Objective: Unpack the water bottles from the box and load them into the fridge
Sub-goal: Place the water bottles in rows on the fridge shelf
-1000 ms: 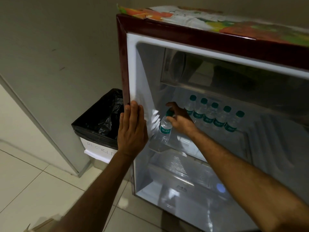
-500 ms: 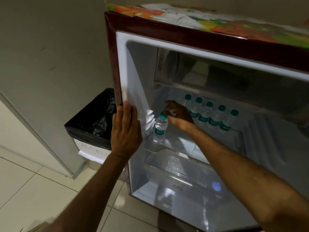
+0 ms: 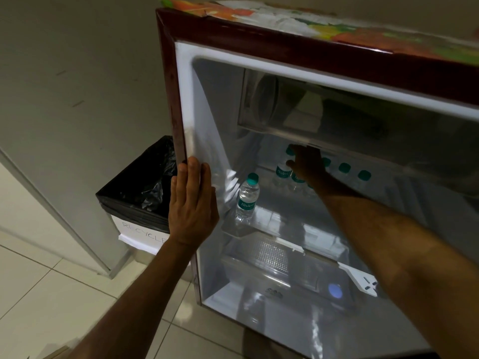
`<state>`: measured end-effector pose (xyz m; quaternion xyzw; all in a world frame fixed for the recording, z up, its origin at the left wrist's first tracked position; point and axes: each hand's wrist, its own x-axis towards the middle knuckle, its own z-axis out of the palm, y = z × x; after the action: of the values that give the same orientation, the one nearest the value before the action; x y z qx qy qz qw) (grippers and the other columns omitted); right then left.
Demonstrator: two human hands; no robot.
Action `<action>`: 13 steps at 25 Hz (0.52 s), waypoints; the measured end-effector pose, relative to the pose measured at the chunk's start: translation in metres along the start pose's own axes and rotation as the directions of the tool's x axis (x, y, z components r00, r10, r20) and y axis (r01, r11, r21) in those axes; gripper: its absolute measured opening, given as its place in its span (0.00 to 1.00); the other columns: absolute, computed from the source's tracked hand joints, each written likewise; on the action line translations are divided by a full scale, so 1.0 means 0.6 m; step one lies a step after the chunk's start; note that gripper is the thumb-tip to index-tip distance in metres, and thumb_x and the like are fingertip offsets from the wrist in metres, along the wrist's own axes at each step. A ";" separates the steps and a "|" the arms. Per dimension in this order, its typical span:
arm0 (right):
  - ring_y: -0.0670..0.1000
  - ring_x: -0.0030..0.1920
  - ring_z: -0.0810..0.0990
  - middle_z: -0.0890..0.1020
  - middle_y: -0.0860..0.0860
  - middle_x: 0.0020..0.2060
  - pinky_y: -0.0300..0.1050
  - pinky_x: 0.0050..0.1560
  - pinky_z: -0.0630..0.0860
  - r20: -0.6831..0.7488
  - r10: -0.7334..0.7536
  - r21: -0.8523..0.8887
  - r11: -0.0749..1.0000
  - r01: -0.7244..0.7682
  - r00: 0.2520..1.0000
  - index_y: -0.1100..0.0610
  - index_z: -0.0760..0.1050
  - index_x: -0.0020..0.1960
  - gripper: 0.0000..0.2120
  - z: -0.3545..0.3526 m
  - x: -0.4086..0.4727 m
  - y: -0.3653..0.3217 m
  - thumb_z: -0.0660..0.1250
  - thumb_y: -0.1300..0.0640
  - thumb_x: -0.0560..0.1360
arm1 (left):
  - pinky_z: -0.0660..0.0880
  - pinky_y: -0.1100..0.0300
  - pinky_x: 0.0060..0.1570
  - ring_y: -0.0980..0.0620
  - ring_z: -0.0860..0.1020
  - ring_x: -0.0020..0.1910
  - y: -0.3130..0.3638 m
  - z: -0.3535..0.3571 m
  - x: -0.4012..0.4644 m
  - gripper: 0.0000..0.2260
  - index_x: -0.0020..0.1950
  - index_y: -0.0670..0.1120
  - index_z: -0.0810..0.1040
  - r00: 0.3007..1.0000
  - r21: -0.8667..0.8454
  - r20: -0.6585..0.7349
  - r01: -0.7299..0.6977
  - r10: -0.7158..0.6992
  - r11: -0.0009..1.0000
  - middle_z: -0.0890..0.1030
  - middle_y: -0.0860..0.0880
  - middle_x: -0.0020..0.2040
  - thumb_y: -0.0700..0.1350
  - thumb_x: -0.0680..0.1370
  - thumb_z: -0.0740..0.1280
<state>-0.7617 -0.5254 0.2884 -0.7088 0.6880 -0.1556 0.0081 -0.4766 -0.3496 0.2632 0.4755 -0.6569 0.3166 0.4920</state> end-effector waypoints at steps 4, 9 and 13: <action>0.61 0.55 0.77 0.79 0.60 0.54 0.47 0.50 0.68 -0.128 -0.086 0.004 0.996 0.087 0.988 0.59 0.74 0.60 0.15 0.005 -0.022 -0.009 0.71 0.58 0.75 | 0.48 0.49 0.79 0.46 0.44 0.81 0.000 0.000 0.001 0.35 0.82 0.44 0.46 1.000 0.003 -0.001 0.000 0.000 1.000 0.42 0.48 0.82 0.40 0.80 0.63; 0.57 0.54 0.78 0.78 0.58 0.54 0.49 0.54 0.76 -0.192 -0.035 0.322 0.942 0.097 0.981 0.56 0.70 0.66 0.21 0.005 -0.073 -0.016 0.71 0.61 0.75 | 0.48 0.49 0.79 0.46 0.44 0.81 0.001 -0.002 0.002 0.36 0.82 0.44 0.46 1.000 0.000 -0.005 0.000 0.001 1.000 0.41 0.48 0.82 0.39 0.79 0.63; 0.51 0.49 0.79 0.80 0.52 0.50 0.45 0.51 0.77 0.008 0.041 0.510 0.859 -0.040 0.999 0.45 0.58 0.75 0.34 -0.010 -0.118 -0.040 0.70 0.61 0.76 | 0.48 0.48 0.79 0.46 0.43 0.81 0.002 -0.003 0.002 0.35 0.82 0.44 0.46 1.000 -0.004 0.002 0.001 -0.001 1.000 0.41 0.47 0.82 0.40 0.80 0.62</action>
<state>-0.7399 -0.4538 0.2848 -0.6665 0.6371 -0.3330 0.1977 -0.4772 -0.3478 0.2650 0.4752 -0.6578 0.3146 0.4925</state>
